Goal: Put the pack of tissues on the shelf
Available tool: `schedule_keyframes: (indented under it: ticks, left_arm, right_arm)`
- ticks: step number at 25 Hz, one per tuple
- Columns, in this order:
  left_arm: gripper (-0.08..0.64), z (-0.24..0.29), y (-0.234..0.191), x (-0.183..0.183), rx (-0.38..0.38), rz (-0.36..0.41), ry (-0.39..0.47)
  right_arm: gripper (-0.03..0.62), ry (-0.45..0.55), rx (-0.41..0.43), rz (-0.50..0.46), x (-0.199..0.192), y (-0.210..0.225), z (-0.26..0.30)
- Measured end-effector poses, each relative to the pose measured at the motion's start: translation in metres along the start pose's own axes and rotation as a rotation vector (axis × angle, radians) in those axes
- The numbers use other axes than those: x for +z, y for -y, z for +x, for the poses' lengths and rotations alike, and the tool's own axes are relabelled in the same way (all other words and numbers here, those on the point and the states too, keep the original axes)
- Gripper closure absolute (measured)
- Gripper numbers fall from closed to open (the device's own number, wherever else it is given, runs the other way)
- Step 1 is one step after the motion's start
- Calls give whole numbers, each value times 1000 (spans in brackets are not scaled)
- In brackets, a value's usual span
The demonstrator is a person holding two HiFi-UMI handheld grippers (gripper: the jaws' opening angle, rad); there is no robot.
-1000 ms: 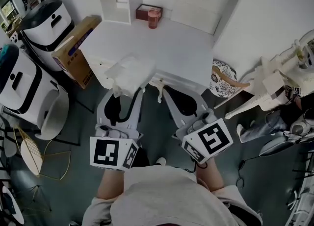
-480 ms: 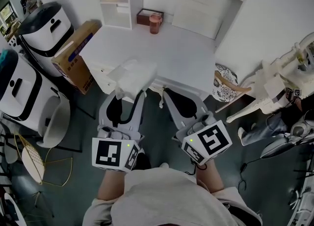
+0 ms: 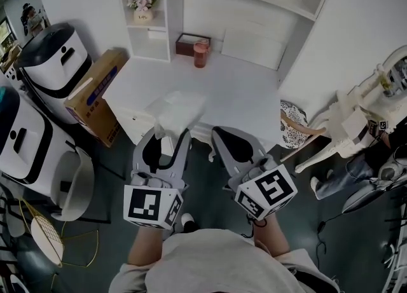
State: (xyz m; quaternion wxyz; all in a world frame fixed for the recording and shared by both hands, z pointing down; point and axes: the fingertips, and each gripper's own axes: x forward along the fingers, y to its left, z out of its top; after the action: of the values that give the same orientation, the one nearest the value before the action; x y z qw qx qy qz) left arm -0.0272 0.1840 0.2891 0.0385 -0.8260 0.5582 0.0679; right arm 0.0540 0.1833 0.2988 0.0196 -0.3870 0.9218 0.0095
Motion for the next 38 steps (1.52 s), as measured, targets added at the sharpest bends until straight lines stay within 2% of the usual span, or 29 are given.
schedule_keyframes:
  ticks: [8, 13, 24, 38]
  left_arm:
    - [367, 16, -33, 1, -55, 10, 7]
    - [367, 24, -43, -4, -68, -12, 1]
    - [367, 62, -62, -19, -56, -6, 0]
    - [367, 180, -101, -23, -47, -2, 4]
  right_arm:
    - [592, 9, -42, 1, 0, -4, 36]
    - [592, -7, -59, 4, -6, -2, 46]
    - [592, -7, -58, 16, -18, 32, 80]
    - [591, 4, -45, 9, -5, 124, 165]
